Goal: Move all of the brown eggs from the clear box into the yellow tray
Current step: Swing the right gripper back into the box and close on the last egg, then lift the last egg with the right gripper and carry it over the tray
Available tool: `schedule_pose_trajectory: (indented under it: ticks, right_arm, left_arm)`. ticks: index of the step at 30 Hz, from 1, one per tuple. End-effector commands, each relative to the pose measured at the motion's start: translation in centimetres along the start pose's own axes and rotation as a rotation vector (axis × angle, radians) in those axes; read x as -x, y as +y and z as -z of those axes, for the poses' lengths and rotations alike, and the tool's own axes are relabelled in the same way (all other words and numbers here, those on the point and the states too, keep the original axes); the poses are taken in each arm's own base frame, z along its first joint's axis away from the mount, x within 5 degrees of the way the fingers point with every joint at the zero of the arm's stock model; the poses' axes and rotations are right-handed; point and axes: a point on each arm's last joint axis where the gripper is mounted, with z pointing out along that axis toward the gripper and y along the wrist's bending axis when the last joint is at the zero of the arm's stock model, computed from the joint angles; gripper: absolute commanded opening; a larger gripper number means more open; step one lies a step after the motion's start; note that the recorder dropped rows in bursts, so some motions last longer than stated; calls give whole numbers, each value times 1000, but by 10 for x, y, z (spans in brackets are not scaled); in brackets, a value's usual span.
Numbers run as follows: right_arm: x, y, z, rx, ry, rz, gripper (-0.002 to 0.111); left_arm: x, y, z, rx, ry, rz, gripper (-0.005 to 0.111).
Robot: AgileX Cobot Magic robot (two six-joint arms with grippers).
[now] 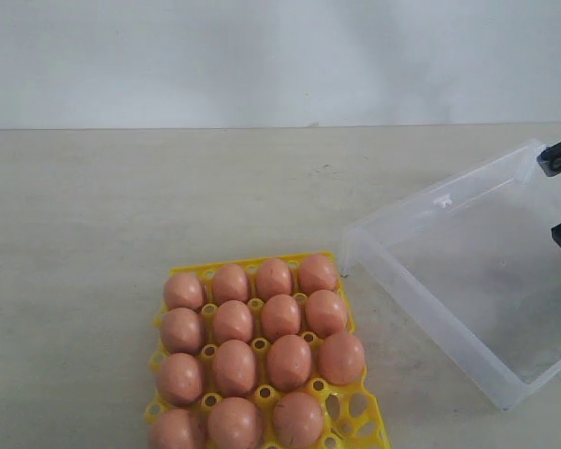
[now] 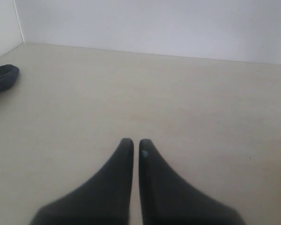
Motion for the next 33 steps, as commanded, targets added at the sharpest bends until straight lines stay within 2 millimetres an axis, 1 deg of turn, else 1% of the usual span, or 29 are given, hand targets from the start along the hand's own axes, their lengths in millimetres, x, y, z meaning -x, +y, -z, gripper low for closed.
schedule_pose_trajectory:
  ticks: [1, 3, 8, 12, 13, 14, 16, 17, 18, 21, 24, 28, 33]
  right_arm:
    - [2, -5, 1, -30, -32, -6, 51]
    - [3, -4, -2, -35, -29, 5, 51]
    - [3, 3, -18, -34, 28, 30, 51]
    - [2, 7, -26, -29, 57, 32, 51]
    - [2, 8, -27, -24, 64, 30, 49]
    - [1, 9, -29, -23, 70, 32, 45]
    - [1, 9, -30, -23, 80, 34, 30]
    - [0, 10, -31, -24, 88, 35, 12]
    - [0, 10, -31, -24, 88, 35, -1]
    - [-1, 10, -29, -14, 96, 17, 0]
    - [1, 11, -15, 69, 35, -61, 0]
    - [8, 17, 14, 267, -110, -181, 0]
    - [14, 26, 52, 526, -278, -217, 0]
  left_arm:
    - [-1, 0, 0, -3, -2, -5, 4]
    - [-1, 0, 0, -3, -2, -5, 4]
    - [-1, 0, 0, -3, -2, -5, 4]
    - [-1, 0, 0, -3, -2, -5, 4]
    - [-1, 0, 0, -3, -2, -5, 4]
    - [-1, 0, 0, -3, -2, -5, 4]
    - [-1, 0, 0, -3, -2, -5, 4]
    - [-1, 0, 0, -3, -2, -5, 4]
    - [-1, 0, 0, -3, -2, -5, 4]
    - [-1, 0, 0, -3, -2, -5, 4]
    - [-1, 0, 0, -3, -2, -5, 4]
    - [-1, 0, 0, -3, -2, -5, 4]
    - [-1, 0, 0, -3, -2, -5, 4]
